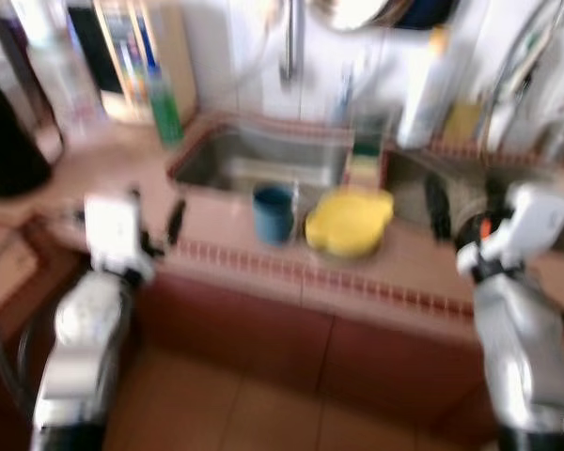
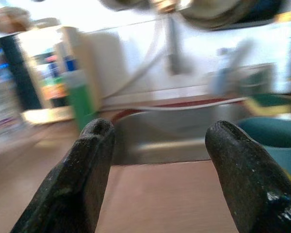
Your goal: Kitchen organization
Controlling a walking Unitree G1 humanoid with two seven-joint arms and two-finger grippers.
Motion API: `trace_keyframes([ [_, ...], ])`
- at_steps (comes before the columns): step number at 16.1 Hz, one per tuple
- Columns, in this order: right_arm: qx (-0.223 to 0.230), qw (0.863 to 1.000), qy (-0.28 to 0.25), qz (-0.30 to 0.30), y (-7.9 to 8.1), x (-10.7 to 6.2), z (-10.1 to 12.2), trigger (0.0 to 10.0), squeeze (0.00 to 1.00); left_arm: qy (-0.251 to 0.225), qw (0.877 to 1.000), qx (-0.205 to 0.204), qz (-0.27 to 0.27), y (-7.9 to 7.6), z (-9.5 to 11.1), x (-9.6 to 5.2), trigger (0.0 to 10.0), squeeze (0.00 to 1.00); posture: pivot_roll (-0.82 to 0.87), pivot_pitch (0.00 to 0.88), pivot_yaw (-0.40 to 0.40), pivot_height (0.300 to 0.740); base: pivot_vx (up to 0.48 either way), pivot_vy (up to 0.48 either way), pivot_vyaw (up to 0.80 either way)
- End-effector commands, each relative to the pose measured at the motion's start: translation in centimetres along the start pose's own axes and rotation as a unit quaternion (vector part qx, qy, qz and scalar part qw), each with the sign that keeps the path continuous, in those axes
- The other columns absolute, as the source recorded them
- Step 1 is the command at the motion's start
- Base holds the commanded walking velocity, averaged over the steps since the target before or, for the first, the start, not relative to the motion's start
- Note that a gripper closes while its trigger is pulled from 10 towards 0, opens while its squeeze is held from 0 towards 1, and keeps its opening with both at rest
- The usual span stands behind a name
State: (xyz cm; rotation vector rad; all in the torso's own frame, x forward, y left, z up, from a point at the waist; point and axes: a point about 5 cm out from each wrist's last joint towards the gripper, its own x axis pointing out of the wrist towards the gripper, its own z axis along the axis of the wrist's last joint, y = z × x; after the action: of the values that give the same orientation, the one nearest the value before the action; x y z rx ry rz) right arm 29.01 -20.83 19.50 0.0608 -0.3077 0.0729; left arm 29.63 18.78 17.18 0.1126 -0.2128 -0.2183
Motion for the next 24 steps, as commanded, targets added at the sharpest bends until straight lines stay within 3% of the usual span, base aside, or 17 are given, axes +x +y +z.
trace_keyframes([
  [1, -0.002, 0.999, 0.005, 0.033, 0.5, 0.2, 0.1, 10.0, 0.0, -0.005, 0.999, -0.002, -0.036, -0.5, 0.5, -0.1, 10.0, 0.0, -0.17, 0.053, 0.032, 0.74, 0.0, 0.0, 0.0],
  [8, -0.036, 0.988, 0.052, 0.143, 1.5, 0.1, -0.9, 10.0, 0.0, -0.004, 0.992, 0.014, -0.127, -3.3, 0.5, -0.5, 10.0, 0.0, -0.17, 0.066, 0.027, 0.74, 0.0, 0.0, 0.0],
  [10, -0.022, 0.982, 0.053, 0.18, 2.4, -0.2, -0.8, 10.0, 0.0, -0.009, 0.985, 0.008, -0.171, -5.7, 0.6, -0.6, 10.0, 0.0, -0.17, 0.065, 0.029, 0.74, 0.0, 0.0, 0.0],
  [16, -0.003, 0.972, 0.045, 0.233, 4.1, 0.1, -0.6, 10.0, 0.0, -0.02, 0.98, -0.018, -0.198, -8.4, 0.9, 0.6, 10.0, 0.0, -0.18, 0.067, 0.034, 0.74, 0.0, 0.0, 0.0],
  [20, 0.018, 0.955, 0.047, 0.292, 6.6, 1.6, -1.2, 10.0, 0.0, -0.022, 0.982, -0.011, -0.187, -7.4, 1.1, 1.2, 10.0, 0.0, -0.18, 0.073, 0.037, 0.74, 0.0, 0.0, 0.0],
  [24, 0.034, 0.948, 0.055, 0.311, 7.3, 2.5, -2.0, 10.0, 0.0, -0.02, 0.984, 0.001, -0.18, -6.1, 1.2, 1.0, 10.0, 0.0, -0.16, 0.082, 0.026, 0.74, 0.0, 0.0, 0.0],
])
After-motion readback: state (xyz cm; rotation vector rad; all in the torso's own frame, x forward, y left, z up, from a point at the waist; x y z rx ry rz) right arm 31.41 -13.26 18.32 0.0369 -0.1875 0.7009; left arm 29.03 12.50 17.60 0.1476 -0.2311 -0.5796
